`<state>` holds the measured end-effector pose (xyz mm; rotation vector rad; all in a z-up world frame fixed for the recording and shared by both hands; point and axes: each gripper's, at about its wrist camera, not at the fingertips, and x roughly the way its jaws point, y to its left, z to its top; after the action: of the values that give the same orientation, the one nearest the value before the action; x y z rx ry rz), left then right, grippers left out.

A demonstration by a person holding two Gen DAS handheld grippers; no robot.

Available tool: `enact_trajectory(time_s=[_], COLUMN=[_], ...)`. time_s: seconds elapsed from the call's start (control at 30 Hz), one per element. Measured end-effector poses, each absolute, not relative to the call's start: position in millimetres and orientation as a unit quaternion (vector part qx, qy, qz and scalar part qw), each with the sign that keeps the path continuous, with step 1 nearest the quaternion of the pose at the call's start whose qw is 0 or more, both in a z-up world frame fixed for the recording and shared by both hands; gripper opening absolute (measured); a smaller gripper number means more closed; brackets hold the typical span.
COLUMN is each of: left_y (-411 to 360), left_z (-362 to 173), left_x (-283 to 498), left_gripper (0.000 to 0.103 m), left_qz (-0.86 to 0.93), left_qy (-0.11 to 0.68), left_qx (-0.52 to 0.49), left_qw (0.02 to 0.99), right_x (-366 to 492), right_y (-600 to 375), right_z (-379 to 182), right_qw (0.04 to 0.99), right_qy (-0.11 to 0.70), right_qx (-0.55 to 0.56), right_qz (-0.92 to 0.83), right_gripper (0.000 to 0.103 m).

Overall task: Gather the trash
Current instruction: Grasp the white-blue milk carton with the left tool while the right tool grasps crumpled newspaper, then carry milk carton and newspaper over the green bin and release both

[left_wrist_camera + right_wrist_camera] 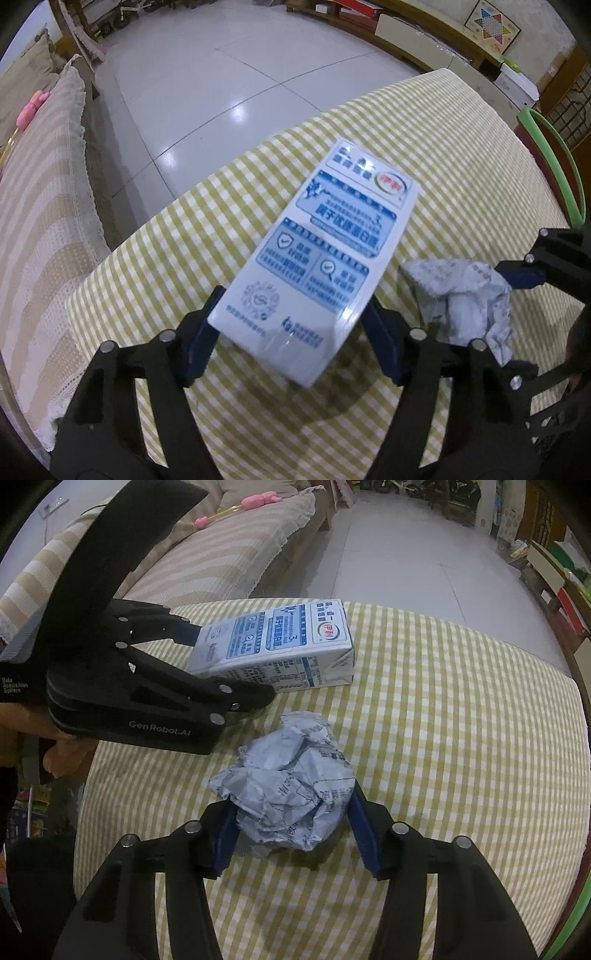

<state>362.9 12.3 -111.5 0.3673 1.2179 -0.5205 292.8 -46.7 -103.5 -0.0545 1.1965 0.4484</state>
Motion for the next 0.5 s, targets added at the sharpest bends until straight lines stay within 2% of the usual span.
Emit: enact_trajectory(time_s=[0.17, 0.5], left_y=[21, 19], left_z=[-109, -111], left_x=[354, 312], left_gripper=[0.059, 0.058], left_qz=[-0.239, -0.229], left_qy=[0.565, 0.571], left_qx=[0.169, 0.151], left_qw=[0.772, 0.774], right_x=[296, 287], right_y=[-57, -85], right_z=[-99, -92], right_qw=[0.802, 0.807], right_qy=[0.56, 0.56], right_qx=[-0.028, -0.036], right_qz=[0.205, 0.182], right_gripper=[0.05, 0.049])
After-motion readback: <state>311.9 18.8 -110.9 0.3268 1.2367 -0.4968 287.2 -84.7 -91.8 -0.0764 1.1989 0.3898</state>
